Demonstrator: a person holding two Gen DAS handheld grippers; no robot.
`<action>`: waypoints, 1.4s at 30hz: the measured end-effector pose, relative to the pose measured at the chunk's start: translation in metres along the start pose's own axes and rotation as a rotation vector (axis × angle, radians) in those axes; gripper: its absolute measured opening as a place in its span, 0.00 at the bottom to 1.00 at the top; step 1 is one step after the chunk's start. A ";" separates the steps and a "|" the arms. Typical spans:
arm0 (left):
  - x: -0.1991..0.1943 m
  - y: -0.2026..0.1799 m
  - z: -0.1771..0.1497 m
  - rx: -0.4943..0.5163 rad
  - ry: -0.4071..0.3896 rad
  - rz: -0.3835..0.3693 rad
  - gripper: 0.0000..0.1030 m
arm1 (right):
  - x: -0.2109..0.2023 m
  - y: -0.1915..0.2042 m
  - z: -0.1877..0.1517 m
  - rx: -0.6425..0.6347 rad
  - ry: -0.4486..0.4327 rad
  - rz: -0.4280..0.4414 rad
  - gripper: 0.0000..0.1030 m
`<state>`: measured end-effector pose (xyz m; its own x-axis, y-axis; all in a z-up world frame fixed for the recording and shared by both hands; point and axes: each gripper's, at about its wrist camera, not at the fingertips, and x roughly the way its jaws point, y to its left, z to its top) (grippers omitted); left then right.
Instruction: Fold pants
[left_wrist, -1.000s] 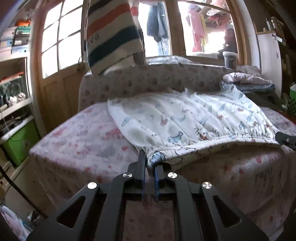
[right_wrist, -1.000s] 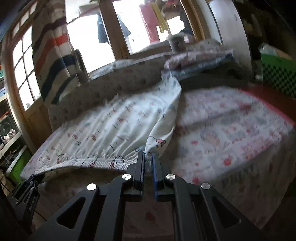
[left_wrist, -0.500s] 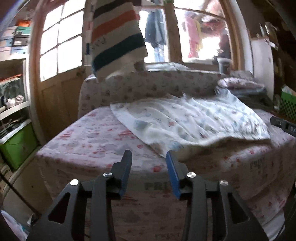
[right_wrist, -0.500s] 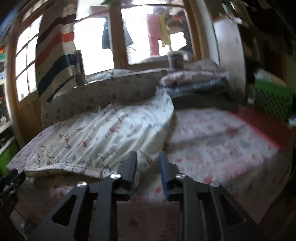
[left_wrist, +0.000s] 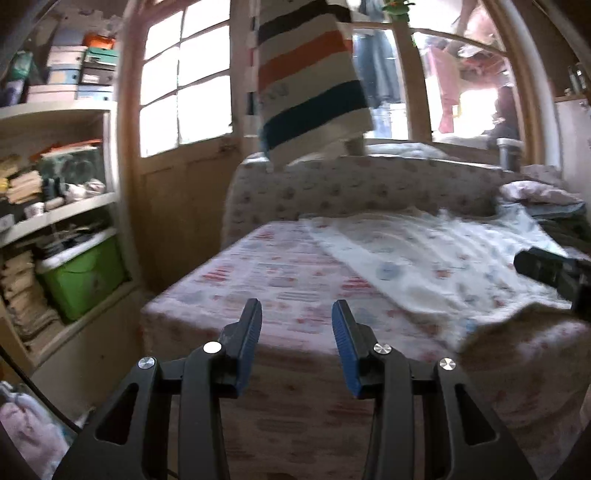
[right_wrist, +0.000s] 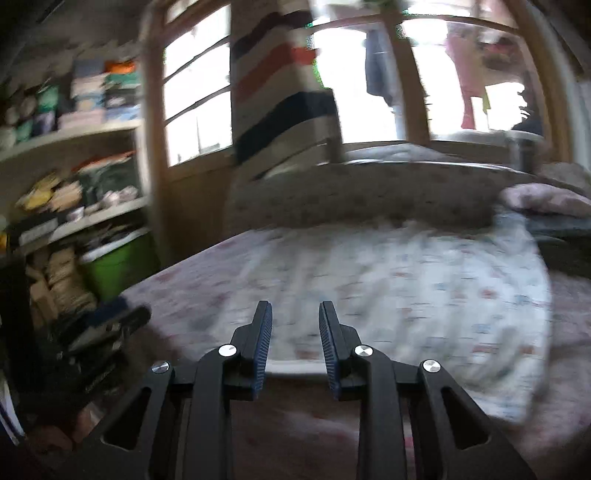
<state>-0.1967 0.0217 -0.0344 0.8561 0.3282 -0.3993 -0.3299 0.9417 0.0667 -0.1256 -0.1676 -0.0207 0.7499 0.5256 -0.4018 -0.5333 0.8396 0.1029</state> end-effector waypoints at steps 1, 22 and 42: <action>0.000 0.008 0.000 -0.004 0.002 0.019 0.38 | 0.007 0.007 -0.002 -0.022 -0.001 -0.006 0.26; 0.021 0.040 -0.003 -0.096 0.025 0.063 0.41 | 0.049 0.053 -0.042 -0.150 0.067 0.061 0.27; 0.084 0.044 0.056 -0.101 0.153 -0.073 0.43 | 0.035 0.028 -0.024 -0.070 -0.029 -0.041 0.09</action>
<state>-0.1171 0.0950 -0.0134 0.8115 0.2368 -0.5342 -0.3140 0.9477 -0.0570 -0.1236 -0.1295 -0.0534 0.7822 0.4955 -0.3776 -0.5271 0.8495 0.0229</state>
